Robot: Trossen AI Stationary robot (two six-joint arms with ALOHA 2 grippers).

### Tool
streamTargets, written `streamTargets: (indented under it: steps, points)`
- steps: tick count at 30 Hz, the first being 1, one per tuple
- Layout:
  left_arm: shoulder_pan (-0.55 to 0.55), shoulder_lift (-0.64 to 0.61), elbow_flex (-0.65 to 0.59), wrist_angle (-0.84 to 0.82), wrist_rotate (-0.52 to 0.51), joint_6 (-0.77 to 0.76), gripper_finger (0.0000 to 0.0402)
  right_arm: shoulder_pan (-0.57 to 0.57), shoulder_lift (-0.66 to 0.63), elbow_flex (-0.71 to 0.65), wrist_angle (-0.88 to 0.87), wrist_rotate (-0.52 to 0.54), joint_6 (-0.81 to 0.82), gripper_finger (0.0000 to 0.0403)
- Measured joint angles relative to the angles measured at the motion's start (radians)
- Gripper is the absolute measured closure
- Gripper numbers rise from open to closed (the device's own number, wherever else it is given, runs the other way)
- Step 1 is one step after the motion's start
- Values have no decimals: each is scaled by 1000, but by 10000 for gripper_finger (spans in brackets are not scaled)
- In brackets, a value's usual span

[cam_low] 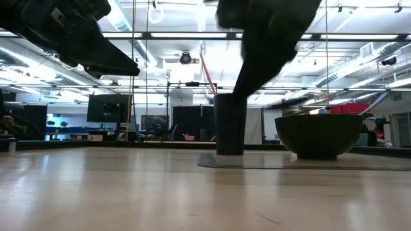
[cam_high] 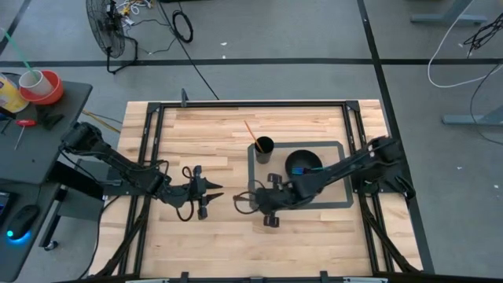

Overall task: Pick & Place Utensil
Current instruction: Put the black spoon into the black bowl

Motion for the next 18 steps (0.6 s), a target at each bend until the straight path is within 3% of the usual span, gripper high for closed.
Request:
streamTargets:
  steps: [4, 8, 11, 18]
  points:
    - [0, 0, 0, -2, 0, 0, 287, 30, -117, 0, -83, 104, 92, 392]
    - [0, 0, 0, -3, 2, 1, 287, 54, -221, 2, -248, 282, 270, 390]
    - [0, 0, 0, -4, 3, 1, 287, 76, -295, 2, -392, 414, 445, 389]
    - [0, 0, 0, -5, 3, 1, 287, 93, -354, 2, -707, 590, 917, 390]
